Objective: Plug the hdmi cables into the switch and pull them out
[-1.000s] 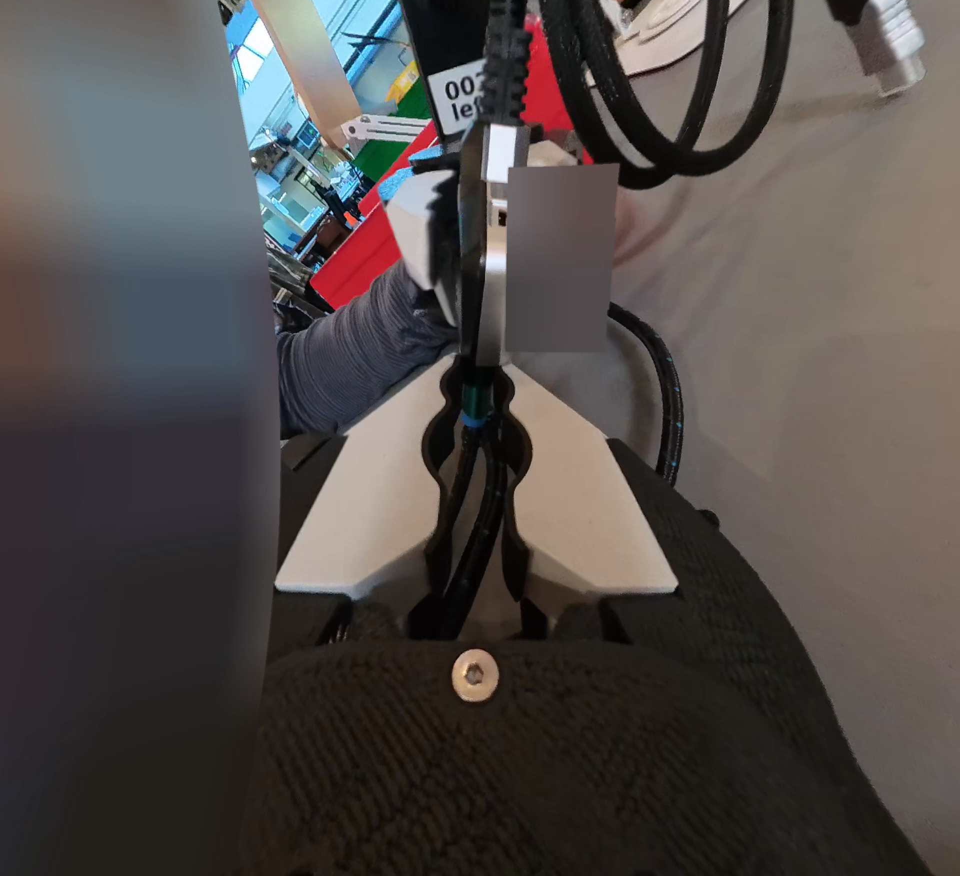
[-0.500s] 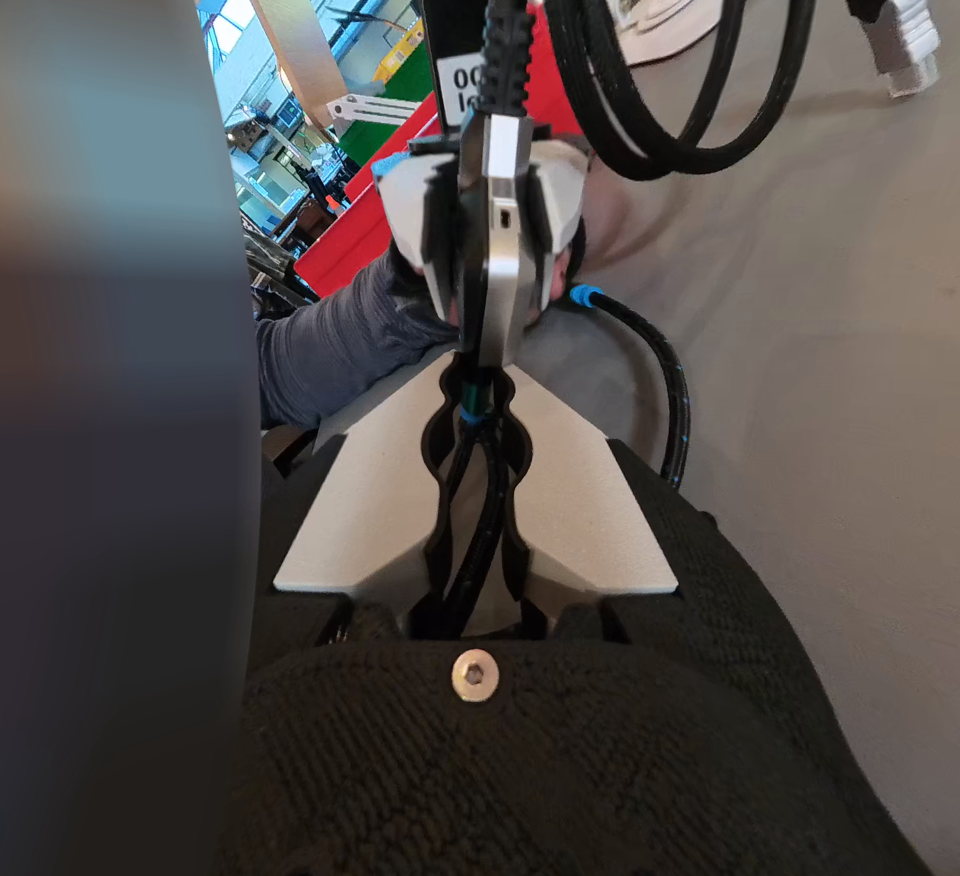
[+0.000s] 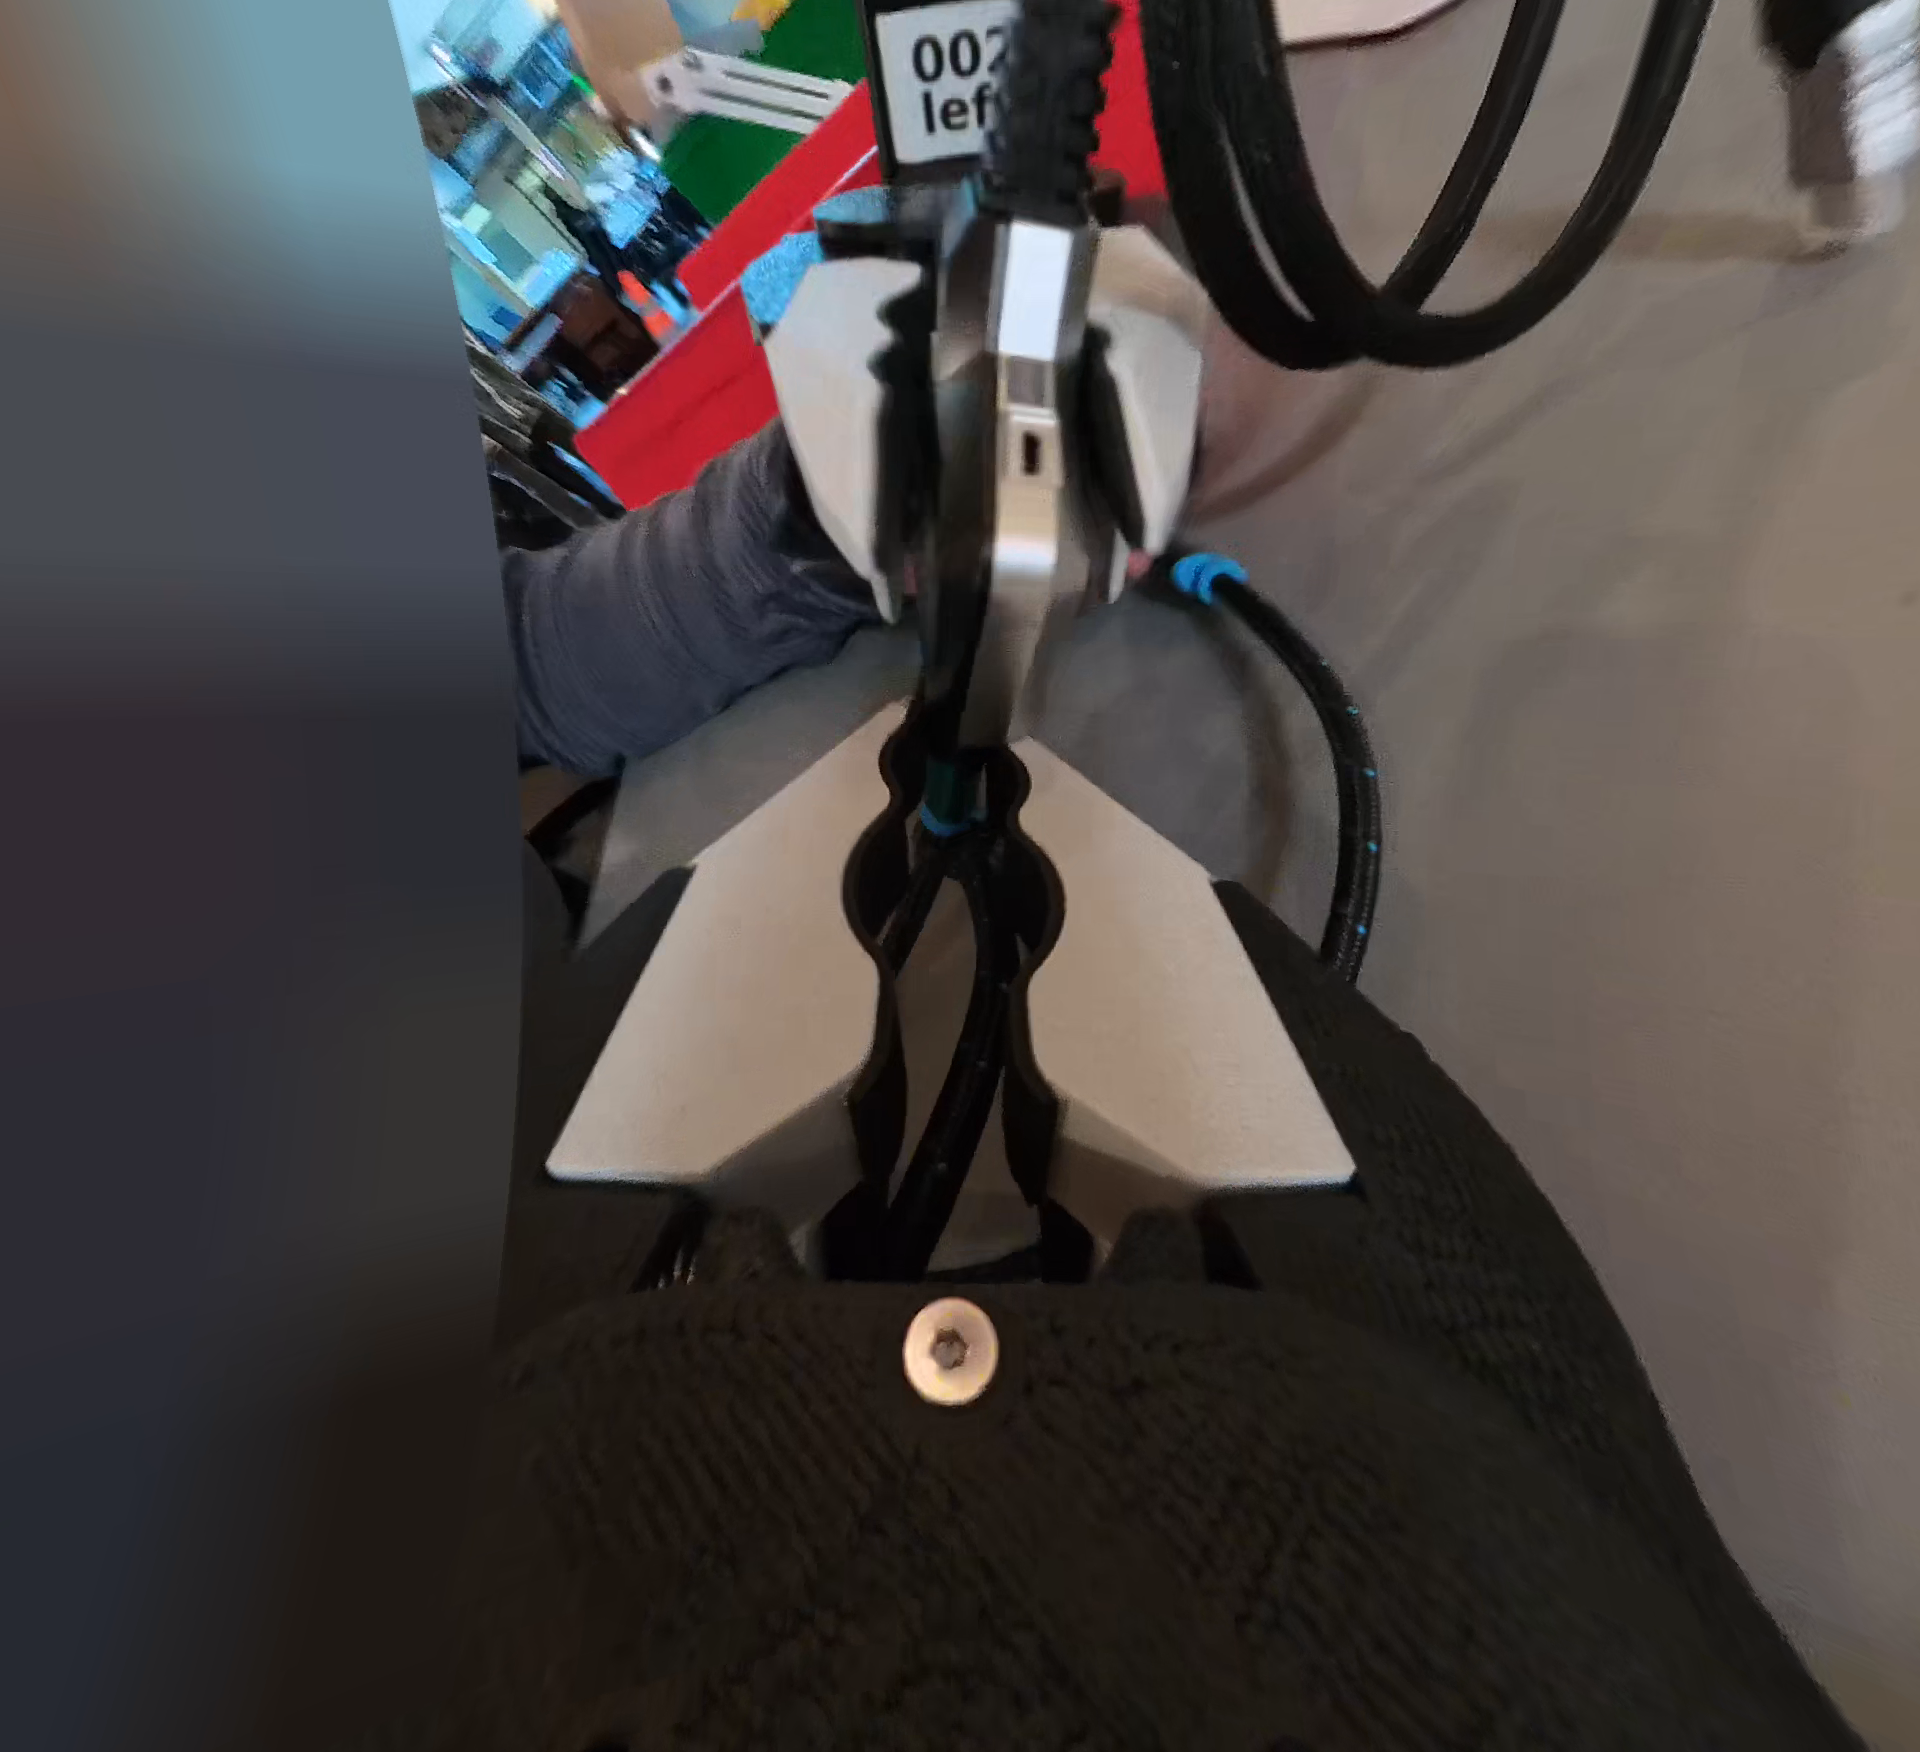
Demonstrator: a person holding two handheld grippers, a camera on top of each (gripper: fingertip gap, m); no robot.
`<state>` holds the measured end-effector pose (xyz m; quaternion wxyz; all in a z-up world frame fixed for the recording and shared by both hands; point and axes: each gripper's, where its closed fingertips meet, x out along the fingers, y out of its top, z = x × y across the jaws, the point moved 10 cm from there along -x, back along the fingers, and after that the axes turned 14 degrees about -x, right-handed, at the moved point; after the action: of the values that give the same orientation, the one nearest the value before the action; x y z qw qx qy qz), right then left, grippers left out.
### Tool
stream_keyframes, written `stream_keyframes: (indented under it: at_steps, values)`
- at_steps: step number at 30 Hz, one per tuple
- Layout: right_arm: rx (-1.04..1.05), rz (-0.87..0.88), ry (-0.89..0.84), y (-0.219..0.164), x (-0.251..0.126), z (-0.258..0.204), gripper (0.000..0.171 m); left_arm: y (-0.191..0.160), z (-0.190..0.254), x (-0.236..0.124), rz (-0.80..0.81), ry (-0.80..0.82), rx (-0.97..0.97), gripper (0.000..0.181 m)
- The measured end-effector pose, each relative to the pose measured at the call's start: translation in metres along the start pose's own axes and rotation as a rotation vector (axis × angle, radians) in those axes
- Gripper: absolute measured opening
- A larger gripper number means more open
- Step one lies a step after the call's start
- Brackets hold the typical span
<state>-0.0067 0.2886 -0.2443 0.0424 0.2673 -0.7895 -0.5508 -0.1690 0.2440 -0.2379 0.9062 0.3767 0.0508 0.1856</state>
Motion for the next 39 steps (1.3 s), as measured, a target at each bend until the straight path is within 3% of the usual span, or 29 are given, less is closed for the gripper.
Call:
stream_keyframes:
  at_steps: [2,3,5,8,11,13,15,20,23,25,28,30,32,36,39]
  values:
    - [-0.123,-0.052,-0.083,0.012,-0.010,-0.006,0.010,0.000,0.002,0.002,-0.056,0.084,0.014,0.038]
    - [-0.198,-0.093,-0.135,0.017,-0.015,-0.011,0.009,0.001,0.005,0.002,-0.093,0.156,0.035,0.049]
    - [-0.336,-0.172,-0.253,0.027,-0.022,-0.019,0.010,0.001,0.014,-0.001,-0.146,0.337,0.136,0.053]
    - [-0.461,-0.236,-0.374,0.037,-0.029,-0.028,0.010,0.000,0.032,-0.010,-0.191,0.619,0.414,0.045]
    - [-0.594,-0.325,-0.476,0.044,-0.031,-0.038,0.009,-0.006,0.056,-0.011,-0.182,0.795,0.789,0.038]
    - [-0.730,-0.445,-0.609,0.047,-0.033,-0.042,0.009,-0.011,0.079,-0.006,-0.128,0.839,1.055,0.016]
    - [-0.848,-0.556,-0.739,0.049,-0.035,-0.046,0.009,-0.017,0.090,-0.002,-0.135,0.924,1.236,0.011]
    - [-1.025,-0.712,-0.896,0.039,-0.028,-0.040,0.010,-0.052,0.108,0.018,-0.049,0.805,1.480,0.008]
    - [-1.180,-0.771,-0.947,0.025,-0.015,-0.037,0.010,-0.057,0.094,0.033,-0.121,0.890,1.466,0.066]
    - [-1.295,-0.783,-0.971,0.015,-0.007,-0.035,0.011,-0.055,0.076,0.040,-0.252,0.981,1.385,0.089]
    - [-1.454,-0.784,-1.001,0.000,0.003,-0.031,0.010,-0.053,0.055,0.049,-0.394,1.063,1.367,0.082]
    - [-1.505,-0.790,-1.001,-0.008,0.005,-0.026,0.010,-0.055,0.049,0.053,-0.407,1.065,1.421,0.055]
    - [-1.533,-0.791,-0.995,-0.015,0.003,-0.021,0.010,-0.056,0.043,0.054,-0.434,1.097,1.472,0.042]
    - [-1.610,-0.745,-0.969,-0.025,-0.001,-0.015,0.011,-0.065,0.022,0.053,-0.552,1.144,1.486,0.047]
    - [-1.692,-0.700,-0.925,-0.030,-0.001,-0.017,0.010,-0.068,0.016,0.052,-0.545,1.136,1.543,0.032]
